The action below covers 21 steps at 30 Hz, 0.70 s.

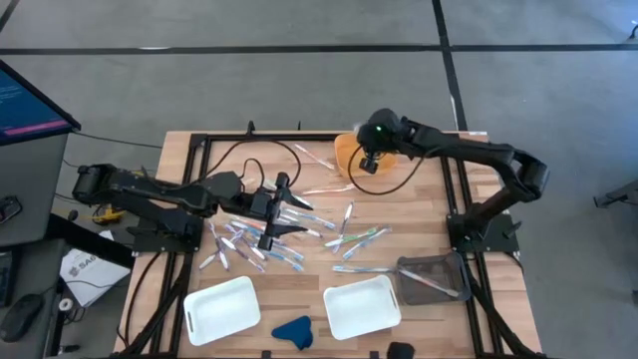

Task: Pick & Place Toothbrushes
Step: Put the green toothbrush into the yellow bin

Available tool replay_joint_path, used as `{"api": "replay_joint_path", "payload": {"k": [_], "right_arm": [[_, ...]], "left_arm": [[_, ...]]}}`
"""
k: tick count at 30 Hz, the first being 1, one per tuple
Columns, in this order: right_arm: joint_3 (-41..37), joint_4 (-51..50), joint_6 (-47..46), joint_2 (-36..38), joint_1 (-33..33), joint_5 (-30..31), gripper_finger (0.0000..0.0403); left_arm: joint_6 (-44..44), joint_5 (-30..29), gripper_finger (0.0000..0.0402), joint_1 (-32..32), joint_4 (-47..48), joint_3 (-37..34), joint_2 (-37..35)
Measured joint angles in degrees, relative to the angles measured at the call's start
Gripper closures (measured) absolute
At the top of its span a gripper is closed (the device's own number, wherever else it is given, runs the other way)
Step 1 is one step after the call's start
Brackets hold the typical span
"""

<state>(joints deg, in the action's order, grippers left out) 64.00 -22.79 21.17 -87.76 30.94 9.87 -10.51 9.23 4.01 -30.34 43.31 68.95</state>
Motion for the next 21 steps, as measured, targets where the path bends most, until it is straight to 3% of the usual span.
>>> {"api": "replay_joint_path", "payload": {"k": [10, 15, 21], "right_arm": [[7.8, -12.7, 1.3, -11.2, 0.8, 1.3, 0.0397], [9.5, -15.9, 1.7, -14.8, 0.7, 3.3, 0.0377], [10.6, -18.6, 1.7, -16.6, 1.0, 3.7, 0.0392]], "left_arm": [[0.2, 0.0, 0.0192, 0.0, 0.0, -0.3, -0.2], [0.2, 0.0, 0.0194, 0.0, 0.0, -0.3, -0.2], [0.2, 0.0, 0.0196, 0.0, -0.1, -0.3, -0.1]]}}
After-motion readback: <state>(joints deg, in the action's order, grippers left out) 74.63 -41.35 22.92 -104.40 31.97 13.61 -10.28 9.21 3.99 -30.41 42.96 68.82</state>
